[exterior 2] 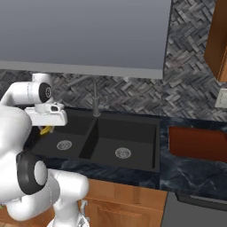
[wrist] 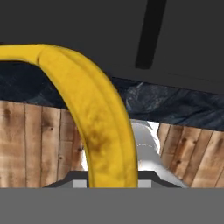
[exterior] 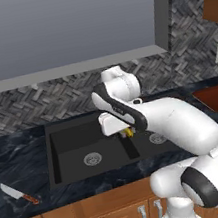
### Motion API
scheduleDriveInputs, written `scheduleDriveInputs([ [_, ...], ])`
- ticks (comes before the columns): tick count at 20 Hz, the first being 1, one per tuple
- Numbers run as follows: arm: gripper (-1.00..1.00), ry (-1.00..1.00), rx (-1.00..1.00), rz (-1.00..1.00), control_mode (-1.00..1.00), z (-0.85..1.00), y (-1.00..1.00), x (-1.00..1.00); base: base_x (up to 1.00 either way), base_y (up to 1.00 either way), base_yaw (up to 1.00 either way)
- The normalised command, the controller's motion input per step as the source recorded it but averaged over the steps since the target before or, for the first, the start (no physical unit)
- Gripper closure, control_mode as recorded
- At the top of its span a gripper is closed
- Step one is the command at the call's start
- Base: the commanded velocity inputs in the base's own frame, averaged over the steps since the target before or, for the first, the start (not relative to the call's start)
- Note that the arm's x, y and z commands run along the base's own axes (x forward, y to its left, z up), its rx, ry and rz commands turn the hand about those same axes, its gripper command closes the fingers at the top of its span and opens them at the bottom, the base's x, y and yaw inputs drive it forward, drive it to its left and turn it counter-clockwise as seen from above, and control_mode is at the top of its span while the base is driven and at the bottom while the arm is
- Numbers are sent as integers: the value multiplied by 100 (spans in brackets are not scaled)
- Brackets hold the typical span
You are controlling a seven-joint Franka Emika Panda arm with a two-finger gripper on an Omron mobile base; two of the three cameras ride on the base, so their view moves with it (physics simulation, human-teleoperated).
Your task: Pick up all produce items and place them in the sink. Turn on the sink faucet to wash them. Then turn the sink off and put them in the tray.
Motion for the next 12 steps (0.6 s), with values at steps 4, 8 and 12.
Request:
scheduleDriveInputs([
  [4,100,4,0,7,-100,-10,60,51,0,0,0],
  [8,100,0,0,5,-100,-22,47,43,0,0,0],
  [12,100,0,0,3,-100,-34,31,39,0,0,0],
])
